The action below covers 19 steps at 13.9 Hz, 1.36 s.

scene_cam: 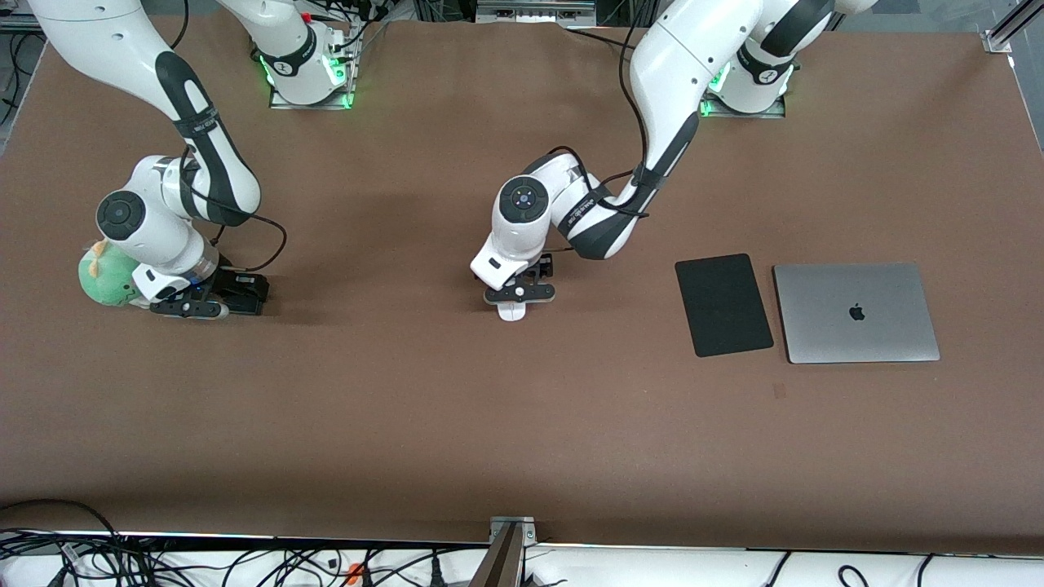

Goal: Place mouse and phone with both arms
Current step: 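Grasp the white mouse with the left gripper while the right gripper lowers the phone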

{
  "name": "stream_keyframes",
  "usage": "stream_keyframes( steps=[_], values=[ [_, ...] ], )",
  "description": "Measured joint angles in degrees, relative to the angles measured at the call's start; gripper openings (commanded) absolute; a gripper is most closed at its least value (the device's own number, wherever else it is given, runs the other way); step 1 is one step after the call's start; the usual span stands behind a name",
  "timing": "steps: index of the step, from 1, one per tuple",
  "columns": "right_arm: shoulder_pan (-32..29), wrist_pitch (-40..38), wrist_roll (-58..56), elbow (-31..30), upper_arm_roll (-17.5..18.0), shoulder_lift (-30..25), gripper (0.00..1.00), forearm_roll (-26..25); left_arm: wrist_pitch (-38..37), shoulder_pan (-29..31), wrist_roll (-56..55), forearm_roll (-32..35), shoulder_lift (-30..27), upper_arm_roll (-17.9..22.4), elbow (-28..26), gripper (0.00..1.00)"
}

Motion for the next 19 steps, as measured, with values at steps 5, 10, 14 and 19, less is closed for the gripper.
stream_keyframes(
  steps=[5, 10, 14, 19],
  values=[
    [-2.0, 1.7, -3.2, 0.0, 0.0, 1.9, 1.0, 0.0, 1.7, -0.2, 0.0, 0.0, 0.7, 0.2, 0.3, 1.0],
    [-2.1, 1.8, -3.2, 0.2, 0.0, 2.1, 1.0, 0.3, 2.9, -0.2, 0.3, 1.3, 1.6, 0.2, 0.3, 1.0],
    [-2.1, -4.0, -3.2, 3.3, 0.3, 2.1, 1.0, 0.3, 3.0, -0.2, 0.6, 2.0, 1.7, 0.3, 0.3, 0.46],
    [-2.6, -16.9, -3.2, 12.6, 0.3, 2.0, 1.0, 0.4, 3.1, 1.6, 4.6, 2.1, 1.5, 0.8, 1.8, 0.3]
  ],
)
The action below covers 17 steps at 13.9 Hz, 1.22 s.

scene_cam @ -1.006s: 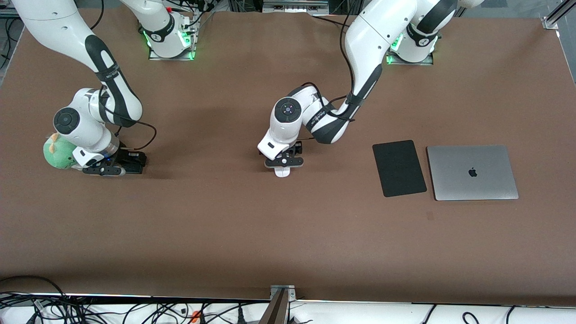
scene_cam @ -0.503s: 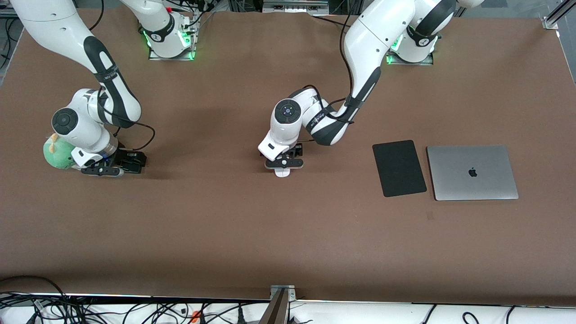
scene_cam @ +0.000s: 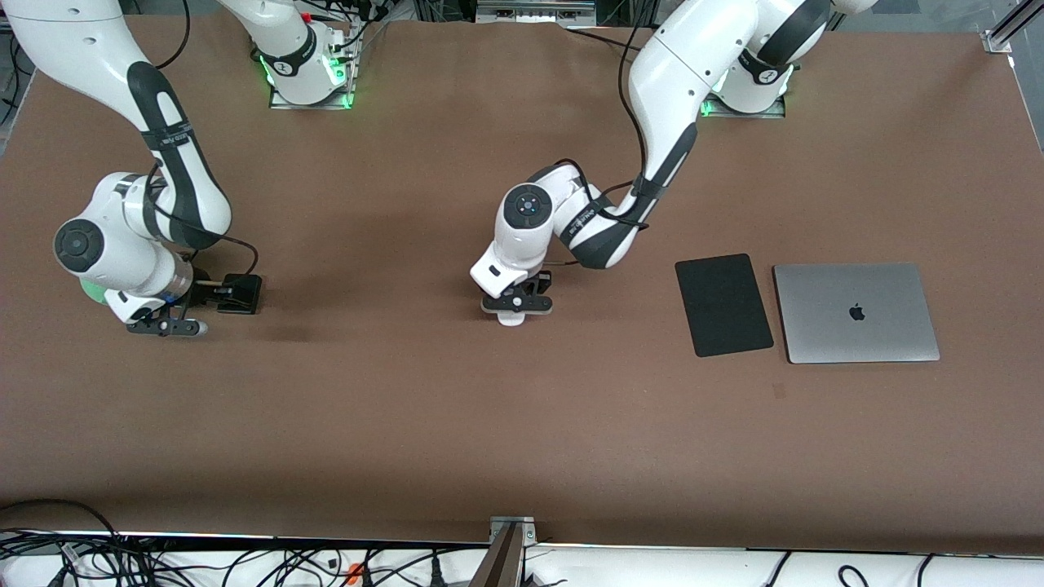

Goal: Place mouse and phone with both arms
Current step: 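Grasp the white mouse with the left gripper while the right gripper lowers the phone, then open the right gripper beside the toy while the left gripper carries the mouse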

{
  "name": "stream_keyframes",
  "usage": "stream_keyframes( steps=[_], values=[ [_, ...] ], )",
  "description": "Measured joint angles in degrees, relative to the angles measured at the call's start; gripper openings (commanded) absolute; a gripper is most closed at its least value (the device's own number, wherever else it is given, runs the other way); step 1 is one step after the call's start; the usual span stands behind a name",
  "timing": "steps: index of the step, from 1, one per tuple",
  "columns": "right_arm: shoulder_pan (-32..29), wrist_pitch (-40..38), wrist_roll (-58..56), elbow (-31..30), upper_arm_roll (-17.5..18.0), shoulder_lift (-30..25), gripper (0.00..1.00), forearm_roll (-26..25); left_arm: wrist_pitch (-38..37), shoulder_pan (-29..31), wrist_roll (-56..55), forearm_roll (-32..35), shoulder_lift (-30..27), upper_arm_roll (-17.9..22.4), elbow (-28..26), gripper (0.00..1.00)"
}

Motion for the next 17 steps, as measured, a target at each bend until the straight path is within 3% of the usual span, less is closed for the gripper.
stream_keyframes(
  steps=[4, 9, 14, 17],
  values=[
    [0.0, -11.8, 0.0, 7.8, 0.0, -1.1, 1.0, 1.4, -2.5, 2.9, 3.5, 0.0, -1.3, -0.1, 0.4, 0.3],
    [0.0, -33.8, 0.0, 21.1, 0.0, -4.6, 1.0, 2.0, -16.9, 10.3, 14.3, 0.0, -7.4, -0.2, -0.7, 0.32],
    [0.0, -39.9, 0.0, 25.9, 0.0, -6.5, 1.0, 2.0, -17.8, 20.6, 26.1, 0.0, -15.7, -0.2, -12.2, 0.32],
    [-0.1, -41.2, 0.0, 26.1, 0.0, -8.6, 1.0, 2.0, -10.2, 24.4, 27.5, 0.0, -21.0, -0.3, -24.1, 0.32]
  ],
)
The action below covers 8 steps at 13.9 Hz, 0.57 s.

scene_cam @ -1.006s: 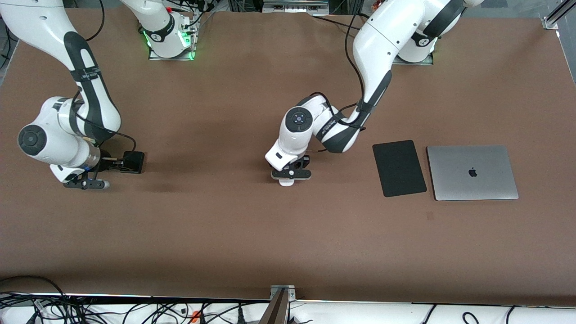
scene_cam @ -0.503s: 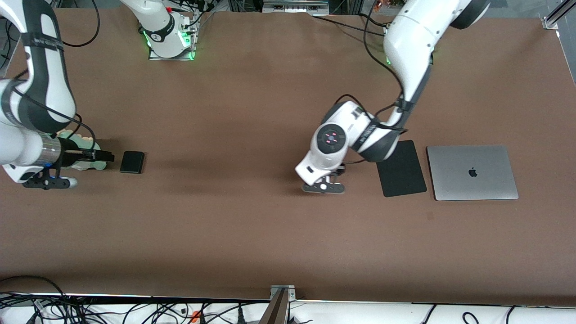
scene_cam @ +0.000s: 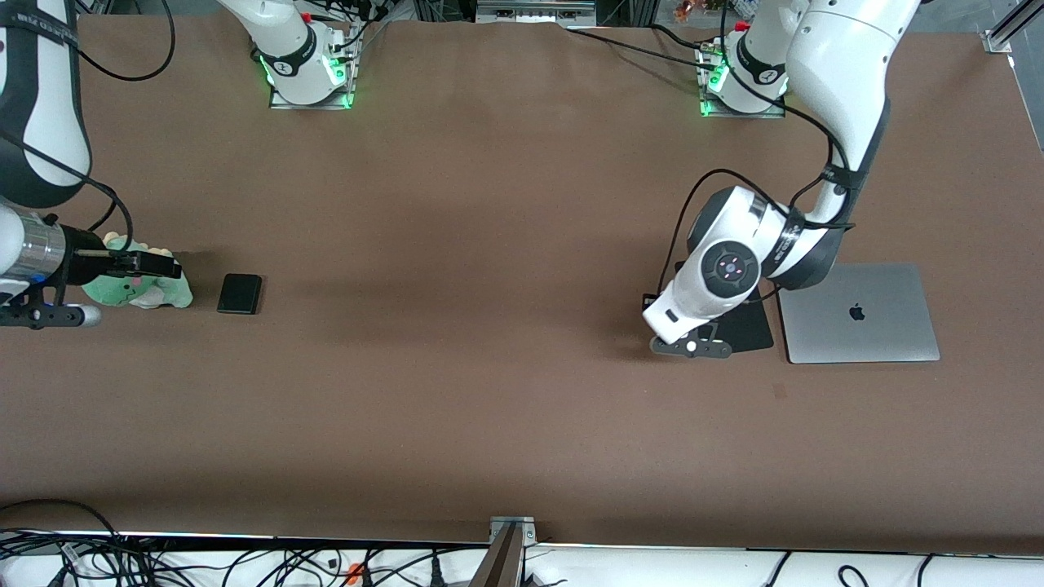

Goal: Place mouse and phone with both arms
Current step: 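Open the right gripper beside the toy while the left gripper carries the mouse, then lower the mouse onto the black mouse pad and open the left gripper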

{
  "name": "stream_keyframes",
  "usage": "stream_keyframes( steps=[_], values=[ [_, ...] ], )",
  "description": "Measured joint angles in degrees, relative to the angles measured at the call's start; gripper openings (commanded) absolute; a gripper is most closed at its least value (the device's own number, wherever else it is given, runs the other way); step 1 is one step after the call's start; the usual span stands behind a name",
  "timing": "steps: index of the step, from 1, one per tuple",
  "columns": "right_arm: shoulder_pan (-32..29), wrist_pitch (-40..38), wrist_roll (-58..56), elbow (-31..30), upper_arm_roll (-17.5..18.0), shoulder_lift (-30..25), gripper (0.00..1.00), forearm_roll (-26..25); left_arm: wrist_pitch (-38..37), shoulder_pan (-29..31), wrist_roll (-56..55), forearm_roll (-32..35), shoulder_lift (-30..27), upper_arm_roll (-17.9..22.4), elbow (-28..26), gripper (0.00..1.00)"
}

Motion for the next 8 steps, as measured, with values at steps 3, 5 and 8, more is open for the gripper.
stream_keyframes(
  steps=[3, 5, 8],
  values=[
    [0.0, -2.0, 0.0, 0.2, 0.0, -3.0, 1.0, 0.0, 7.5, 3.6, 0.4, 0.0, -3.3, 0.0, -10.7, 0.32],
    [0.0, -3.8, 0.0, 0.3, 0.1, -5.6, 1.0, 0.0, 7.9, 6.3, 0.7, 0.0, -4.0, 0.1, -12.9, 0.32],
    [0.1, -6.5, 1.6, 0.3, 1.0, -9.6, 1.0, 0.0, 8.0, 10.9, 2.1, 0.0, -4.1, 0.1, -14.0, 0.35]
  ],
)
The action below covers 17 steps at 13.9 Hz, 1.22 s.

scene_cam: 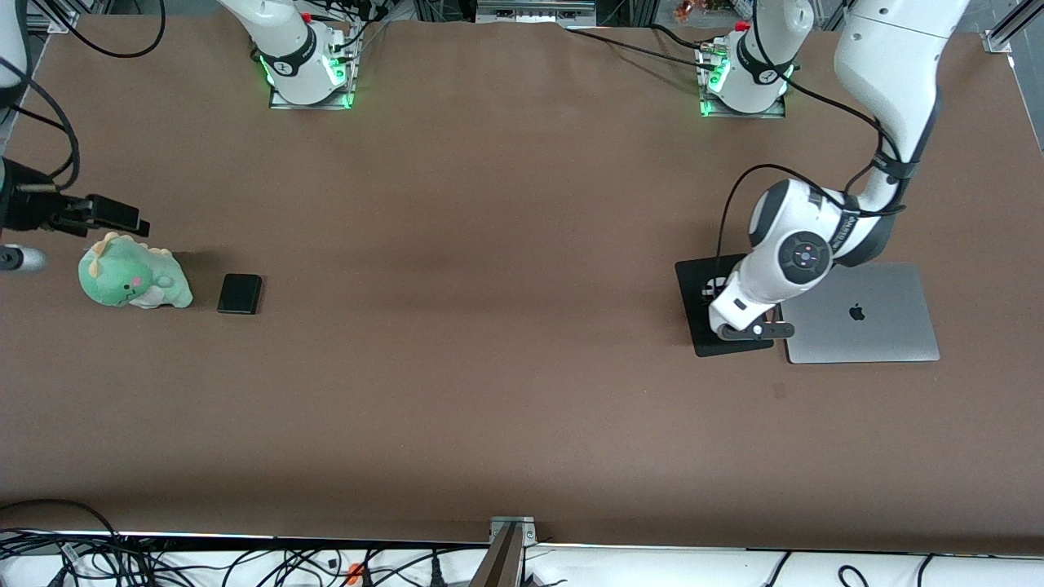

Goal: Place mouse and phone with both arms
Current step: 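Lower the mouse onto the black mouse pad and open the left gripper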

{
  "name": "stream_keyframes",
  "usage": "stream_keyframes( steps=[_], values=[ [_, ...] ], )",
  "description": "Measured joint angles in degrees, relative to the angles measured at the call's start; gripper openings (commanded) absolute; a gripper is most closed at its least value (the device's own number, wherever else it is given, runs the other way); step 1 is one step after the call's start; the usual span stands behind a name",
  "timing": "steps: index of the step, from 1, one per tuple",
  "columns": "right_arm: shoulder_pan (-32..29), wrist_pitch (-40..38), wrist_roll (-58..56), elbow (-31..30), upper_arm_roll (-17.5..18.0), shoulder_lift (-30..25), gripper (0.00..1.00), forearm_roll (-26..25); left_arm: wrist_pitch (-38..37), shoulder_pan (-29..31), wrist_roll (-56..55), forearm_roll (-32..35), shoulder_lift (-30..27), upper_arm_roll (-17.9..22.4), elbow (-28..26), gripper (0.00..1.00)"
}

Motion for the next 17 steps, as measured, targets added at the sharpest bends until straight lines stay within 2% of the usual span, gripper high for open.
stream_keyframes(
  steps=[2, 3, 4, 5, 7, 11, 14, 17],
  values=[
    [0.0, -1.2, 1.3, 0.0, 0.9, -1.8, 1.0, 0.0, 0.2, 1.5, 0.5, 0.0, 0.3, 0.0, -0.4, 0.42],
    [0.0, -1.8, 1.9, 0.0, 1.1, -2.4, 1.0, 0.0, 0.3, 1.6, 0.5, 0.0, 0.5, 0.0, -0.5, 0.51],
    [0.0, -2.4, 2.6, 0.0, 1.2, -2.9, 1.0, 0.0, 0.7, 1.6, 0.5, 0.0, 0.9, -0.1, -0.6, 0.73],
    [0.0, -2.8, 3.5, 0.0, 1.2, -3.3, 1.0, 0.0, 1.2, 1.6, 0.5, 0.0, 1.3, -0.1, -0.7, 1.0],
    [0.1, -3.8, 5.5, 0.0, 1.5, -4.1, 1.0, 0.0, 1.9, 1.6, 0.5, 0.0, 2.1, -0.1, -0.7, 1.0],
    [0.3, -4.2, 11.2, 0.0, 4.3, -4.9, 1.0, -1.5, 1.9, 1.6, 0.5, 0.0, 1.4, -0.1, 0.0, 1.0],
    [0.3, -4.2, 12.1, -0.1, 4.6, -5.6, 1.0, -1.7, 0.0, 1.6, 0.5, 0.0, -3.3, -0.1, 2.0, 1.0],
    [0.3, -4.0, 12.1, -0.1, 4.6, -5.7, 1.0, -1.8, -9.4, 1.6, 0.5, 0.0, -9.7, -0.1, 6.8, 1.0]
  ],
)
